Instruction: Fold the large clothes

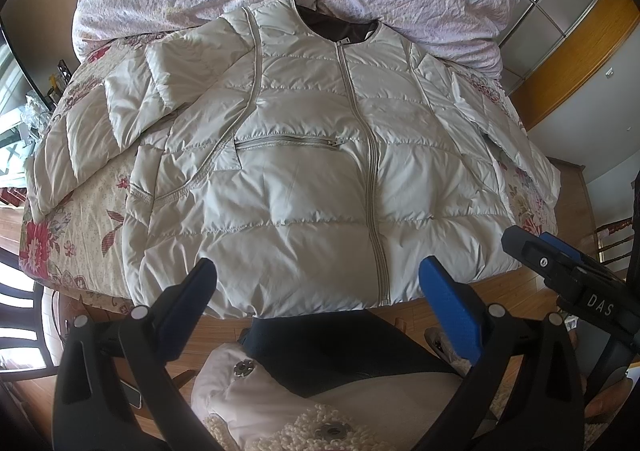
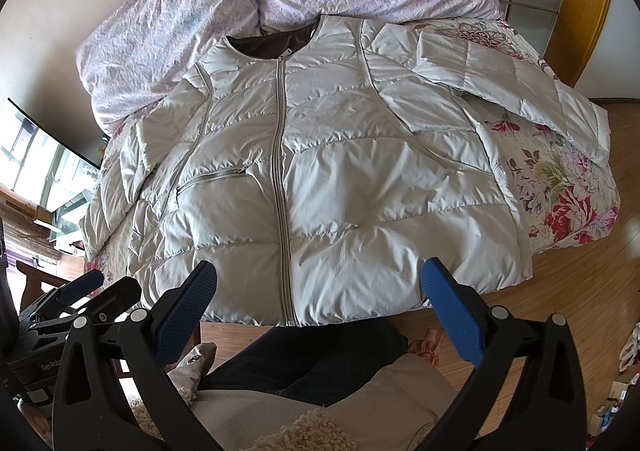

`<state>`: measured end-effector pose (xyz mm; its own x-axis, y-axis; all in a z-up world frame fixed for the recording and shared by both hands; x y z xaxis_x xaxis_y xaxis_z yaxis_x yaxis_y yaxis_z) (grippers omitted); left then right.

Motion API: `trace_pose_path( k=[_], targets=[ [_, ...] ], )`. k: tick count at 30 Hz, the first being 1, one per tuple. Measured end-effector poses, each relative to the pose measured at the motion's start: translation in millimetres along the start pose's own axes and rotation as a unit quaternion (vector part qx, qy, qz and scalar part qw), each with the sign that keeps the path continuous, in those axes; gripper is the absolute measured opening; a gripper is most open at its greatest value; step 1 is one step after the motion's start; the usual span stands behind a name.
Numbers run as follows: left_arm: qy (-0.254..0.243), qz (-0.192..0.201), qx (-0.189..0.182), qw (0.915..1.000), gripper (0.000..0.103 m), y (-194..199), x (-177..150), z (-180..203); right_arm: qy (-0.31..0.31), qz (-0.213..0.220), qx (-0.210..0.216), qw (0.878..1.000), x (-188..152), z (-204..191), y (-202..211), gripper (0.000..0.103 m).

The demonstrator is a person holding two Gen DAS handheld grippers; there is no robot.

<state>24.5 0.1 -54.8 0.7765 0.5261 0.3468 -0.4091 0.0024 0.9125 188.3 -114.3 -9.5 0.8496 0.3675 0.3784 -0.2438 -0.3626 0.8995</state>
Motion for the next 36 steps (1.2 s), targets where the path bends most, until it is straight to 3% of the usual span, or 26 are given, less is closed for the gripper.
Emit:
trace_pose_path(
  k=[22, 29, 36],
  targets=[
    [0.001, -0.003, 0.000, 1.0000, 0.101, 0, 0, 0, -0.003, 0.002, 0.000, 1.000, 2, -5, 1, 0.102],
    [-0.001, -0.010, -0.001, 0.9999, 0.101, -11, 8, -3, -0.045, 0.034, -0.010, 0.998, 24, 28, -3, 0.102],
    [-0.006, -0.015, 0.001, 0.9999, 0.101, -16, 14, 3, -0.096, 0.096, -0.036, 0.990, 63, 110, -19, 0.102]
  ],
)
Point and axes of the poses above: each gripper's, at about its wrist camera, not at the fingertips, and y roughly against the way its jaws point, z to its right, x to its top, the point moved 6 cm from there along -y, roughly the way its jaws point, and after that the axes turned 5 degrees about y, right-handed, at the moved point
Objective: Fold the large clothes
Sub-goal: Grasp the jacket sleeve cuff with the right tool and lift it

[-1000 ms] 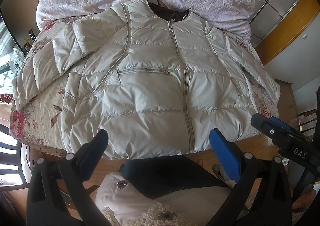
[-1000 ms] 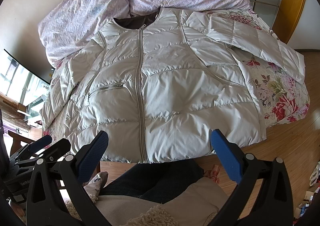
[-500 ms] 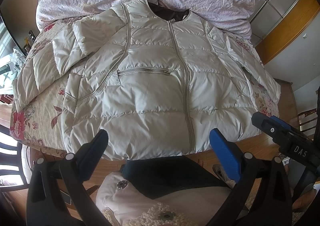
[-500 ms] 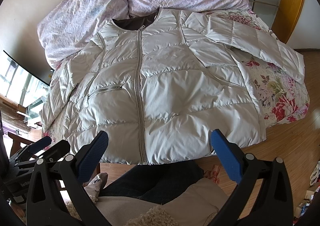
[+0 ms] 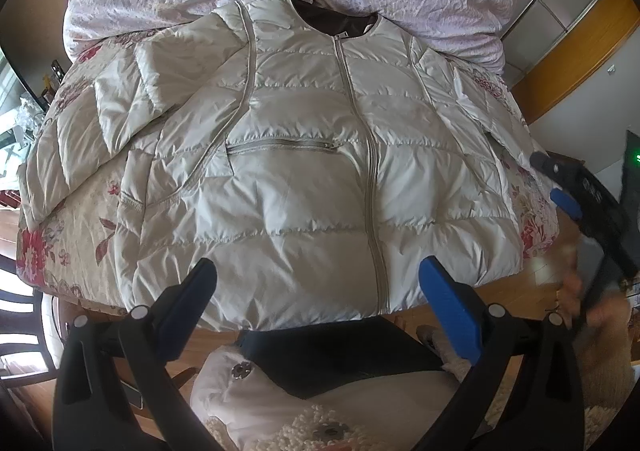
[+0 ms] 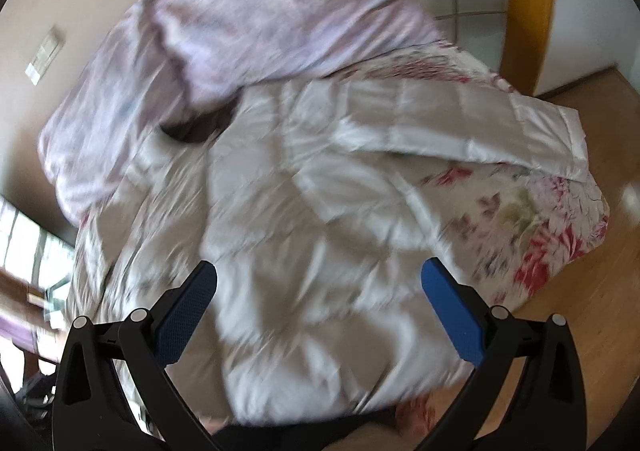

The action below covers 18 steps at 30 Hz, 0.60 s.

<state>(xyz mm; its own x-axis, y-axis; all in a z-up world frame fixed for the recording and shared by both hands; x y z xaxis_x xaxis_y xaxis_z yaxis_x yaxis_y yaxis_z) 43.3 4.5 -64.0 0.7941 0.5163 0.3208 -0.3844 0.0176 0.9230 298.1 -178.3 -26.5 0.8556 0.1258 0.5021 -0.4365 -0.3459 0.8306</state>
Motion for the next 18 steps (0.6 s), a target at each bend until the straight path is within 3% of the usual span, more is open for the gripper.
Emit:
trace_pose_path(
  k=[6, 9, 14, 18],
  targets=[
    [-0.009, -0.010, 0.002, 0.9999, 0.101, -7, 10, 4, -0.133, -0.033, -0.039, 0.990, 24, 110, -52, 0.102],
    [-0.011, -0.015, 0.004, 0.9998, 0.101, -11, 16, 3, -0.191, -0.043, -0.056, 0.979, 28, 159, -70, 0.094],
    [-0.017, -0.005, 0.011, 0.9998, 0.101, -12, 31, 4, -0.324, -0.032, -0.035, 0.945, 26, 229, -84, 0.087],
    [-0.018, 0.001, 0.029, 0.9994, 0.101, -15, 43, 3, -0.390, -0.015, -0.027, 0.920, 21, 263, -86, 0.083]
  ],
)
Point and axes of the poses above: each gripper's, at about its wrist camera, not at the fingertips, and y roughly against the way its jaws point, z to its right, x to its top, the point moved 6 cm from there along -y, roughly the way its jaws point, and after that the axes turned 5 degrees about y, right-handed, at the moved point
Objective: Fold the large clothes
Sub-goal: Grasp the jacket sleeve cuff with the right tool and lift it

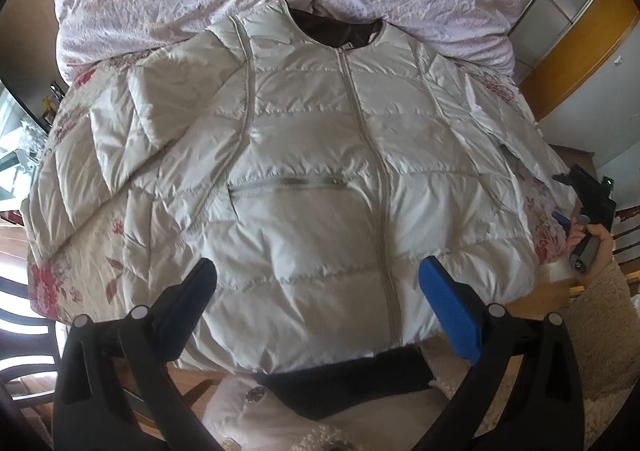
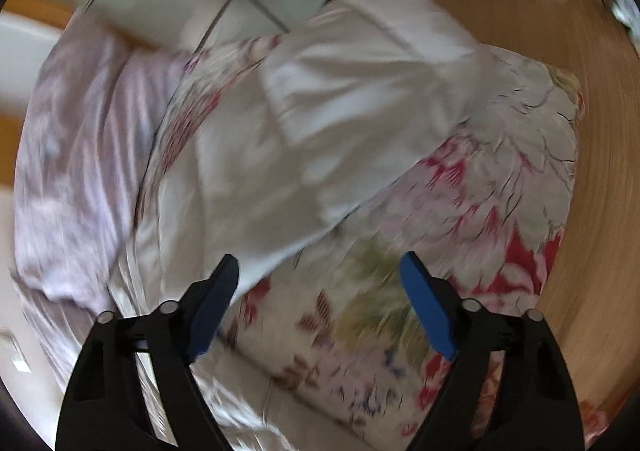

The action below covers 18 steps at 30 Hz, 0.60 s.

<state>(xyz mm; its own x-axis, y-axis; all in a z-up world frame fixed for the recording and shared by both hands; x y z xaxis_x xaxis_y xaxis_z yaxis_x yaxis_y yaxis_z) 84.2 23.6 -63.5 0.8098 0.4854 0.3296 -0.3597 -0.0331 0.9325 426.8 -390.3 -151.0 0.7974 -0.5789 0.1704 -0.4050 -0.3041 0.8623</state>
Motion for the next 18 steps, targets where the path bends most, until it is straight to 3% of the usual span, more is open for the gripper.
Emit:
trace_pose_path(
  k=[4, 9, 18],
  targets=[
    [0.002, -0.001, 0.012, 0.9999, 0.101, -6, 8, -4, -0.067, 0.012, 0.025, 0.997, 17, 20, -6, 0.074],
    [0.004, 0.001, 0.018, 0.9998, 0.101, -9, 11, -6, -0.100, 0.033, 0.025, 0.994, 36, 37, -7, 0.064],
    [0.014, 0.006, 0.025, 0.9996, 0.101, -12, 19, -14, -0.132, 0.054, 0.031, 0.989, 51, 49, -6, 0.029]
  ],
)
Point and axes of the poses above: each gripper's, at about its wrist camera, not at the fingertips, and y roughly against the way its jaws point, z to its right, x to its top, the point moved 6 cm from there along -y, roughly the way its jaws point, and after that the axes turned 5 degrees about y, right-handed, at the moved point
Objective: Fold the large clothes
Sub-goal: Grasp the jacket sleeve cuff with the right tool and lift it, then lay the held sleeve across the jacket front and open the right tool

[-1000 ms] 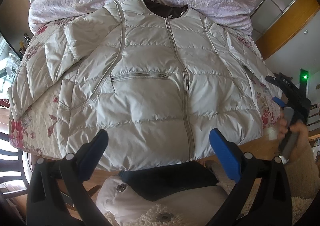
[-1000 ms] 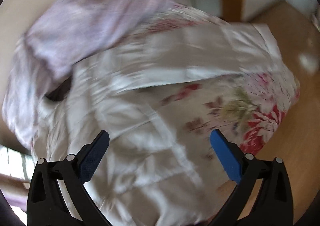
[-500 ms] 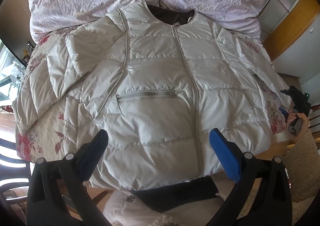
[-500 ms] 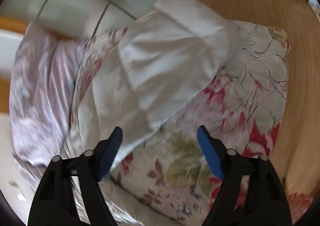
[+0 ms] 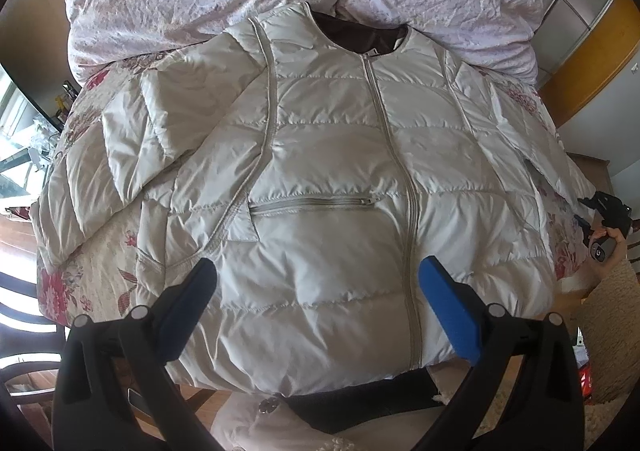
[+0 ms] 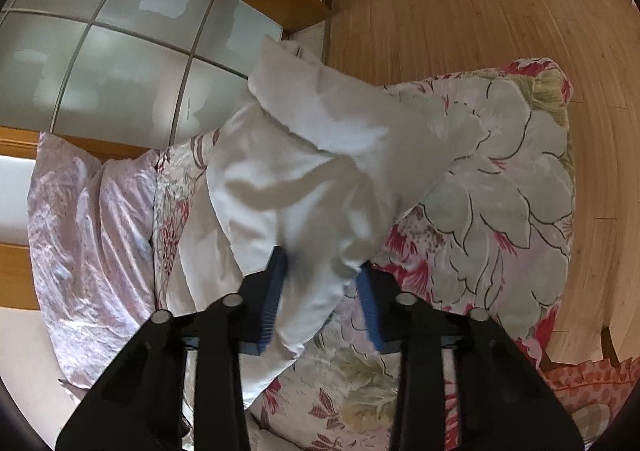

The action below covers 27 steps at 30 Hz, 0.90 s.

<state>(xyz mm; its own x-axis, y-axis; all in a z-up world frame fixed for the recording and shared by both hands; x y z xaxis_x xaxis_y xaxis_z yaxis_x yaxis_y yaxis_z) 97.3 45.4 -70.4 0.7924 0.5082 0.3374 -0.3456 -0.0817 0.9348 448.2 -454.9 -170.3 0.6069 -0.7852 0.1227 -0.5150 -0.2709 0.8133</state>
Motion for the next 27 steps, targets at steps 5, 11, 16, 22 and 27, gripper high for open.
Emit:
trace_pose_path(
  k=[5, 11, 16, 22, 27],
  targets=[
    [0.006, 0.008, 0.005, 0.9999, 0.101, -1, 5, -6, 0.042, 0.029, -0.015, 0.999, 7, -19, 6, 0.012],
    [0.005, 0.021, 0.033, 0.9992, 0.101, -3, 12, -15, 0.149, 0.086, -0.012, 0.985, 12, -80, 29, 0.008],
    [-0.001, 0.030, 0.053, 0.9981, 0.101, -6, 16, -21, 0.271, 0.120, 0.009, 0.955, -4, -151, 53, 0.008],
    [0.016, 0.019, 0.053, 0.9983, 0.101, -16, 15, -35, 0.400, 0.136, 0.061, 0.904, -58, -236, 77, 0.007],
    [0.033, 0.021, 0.058, 0.9975, 0.101, -18, 15, -51, 0.468, 0.119, 0.128, 0.866, -120, -294, 89, 0.007]
  ],
)
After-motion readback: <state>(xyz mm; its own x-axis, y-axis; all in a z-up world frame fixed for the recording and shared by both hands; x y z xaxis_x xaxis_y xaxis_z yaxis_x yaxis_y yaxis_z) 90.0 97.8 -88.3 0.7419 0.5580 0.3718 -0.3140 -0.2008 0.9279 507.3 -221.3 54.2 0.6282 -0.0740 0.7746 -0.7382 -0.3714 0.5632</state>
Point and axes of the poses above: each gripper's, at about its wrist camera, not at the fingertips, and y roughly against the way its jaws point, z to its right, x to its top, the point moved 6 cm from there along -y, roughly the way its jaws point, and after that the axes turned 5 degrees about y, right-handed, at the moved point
